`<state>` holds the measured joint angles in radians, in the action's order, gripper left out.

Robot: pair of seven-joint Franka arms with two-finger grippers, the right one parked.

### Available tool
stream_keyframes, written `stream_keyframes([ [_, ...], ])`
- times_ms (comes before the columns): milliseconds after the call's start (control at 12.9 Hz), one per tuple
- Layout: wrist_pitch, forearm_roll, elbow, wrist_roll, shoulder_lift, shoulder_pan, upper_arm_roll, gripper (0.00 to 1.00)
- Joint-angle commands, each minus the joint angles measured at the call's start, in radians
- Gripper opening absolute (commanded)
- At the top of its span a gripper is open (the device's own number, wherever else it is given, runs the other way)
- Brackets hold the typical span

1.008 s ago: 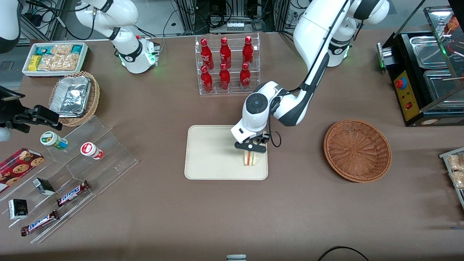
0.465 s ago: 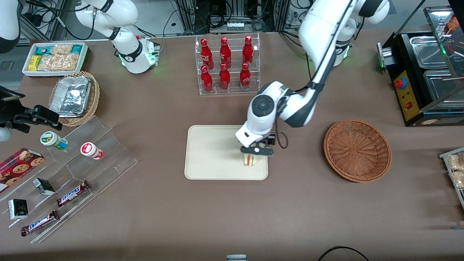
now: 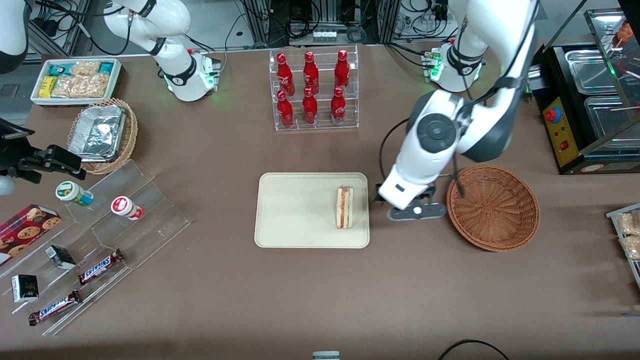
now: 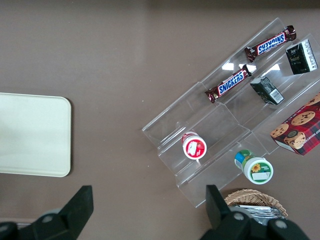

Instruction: Place sandwich from basket to tray

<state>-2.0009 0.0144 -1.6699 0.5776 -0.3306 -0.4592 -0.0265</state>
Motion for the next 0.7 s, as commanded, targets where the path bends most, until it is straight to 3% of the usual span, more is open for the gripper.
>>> stream_keyframes([
  [0,0.088,-0.001,-0.031,-0.008,0.099,0.086,-0.009,1.0],
  [620,0.272,-0.001,-0.074,-0.353,0.323,0.307,-0.01,1.0],
])
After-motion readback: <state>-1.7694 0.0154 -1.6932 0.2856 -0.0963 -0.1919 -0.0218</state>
